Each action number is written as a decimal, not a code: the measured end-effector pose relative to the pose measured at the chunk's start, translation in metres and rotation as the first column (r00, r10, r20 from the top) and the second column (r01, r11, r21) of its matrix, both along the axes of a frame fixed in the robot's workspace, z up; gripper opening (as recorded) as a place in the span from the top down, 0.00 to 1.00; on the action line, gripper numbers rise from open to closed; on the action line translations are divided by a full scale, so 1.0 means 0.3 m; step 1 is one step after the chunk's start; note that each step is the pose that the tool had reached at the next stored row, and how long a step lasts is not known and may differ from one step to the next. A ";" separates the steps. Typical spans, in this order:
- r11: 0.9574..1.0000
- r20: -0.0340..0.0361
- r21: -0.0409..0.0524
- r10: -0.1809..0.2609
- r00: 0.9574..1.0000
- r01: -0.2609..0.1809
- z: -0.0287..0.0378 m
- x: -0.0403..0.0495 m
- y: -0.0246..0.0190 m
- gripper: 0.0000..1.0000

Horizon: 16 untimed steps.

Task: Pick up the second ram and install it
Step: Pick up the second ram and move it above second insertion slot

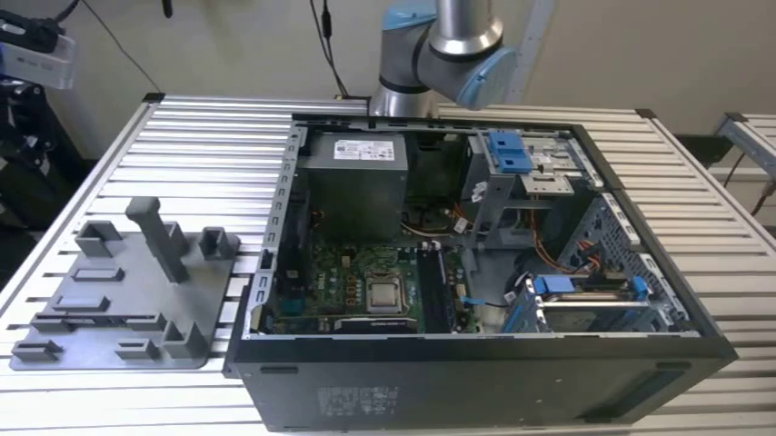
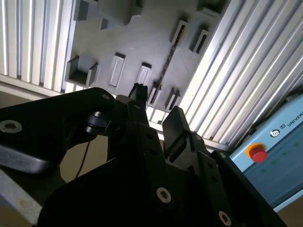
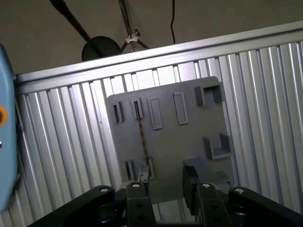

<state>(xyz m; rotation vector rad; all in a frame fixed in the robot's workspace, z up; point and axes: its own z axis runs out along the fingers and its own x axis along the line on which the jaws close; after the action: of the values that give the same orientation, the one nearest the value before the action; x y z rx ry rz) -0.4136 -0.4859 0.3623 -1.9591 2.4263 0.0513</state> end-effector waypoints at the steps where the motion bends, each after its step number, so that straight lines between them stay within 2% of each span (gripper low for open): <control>1: 1.000 0.000 0.000 0.000 1.000 0.000 -0.006 0.000 0.000 0.58; 16: 1.000 0.000 -0.004 0.000 1.000 0.000 -0.093 0.000 0.000 0.58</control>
<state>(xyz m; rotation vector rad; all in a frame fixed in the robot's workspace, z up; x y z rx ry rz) -0.4136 -0.4859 0.3344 -1.9607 2.4283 0.0464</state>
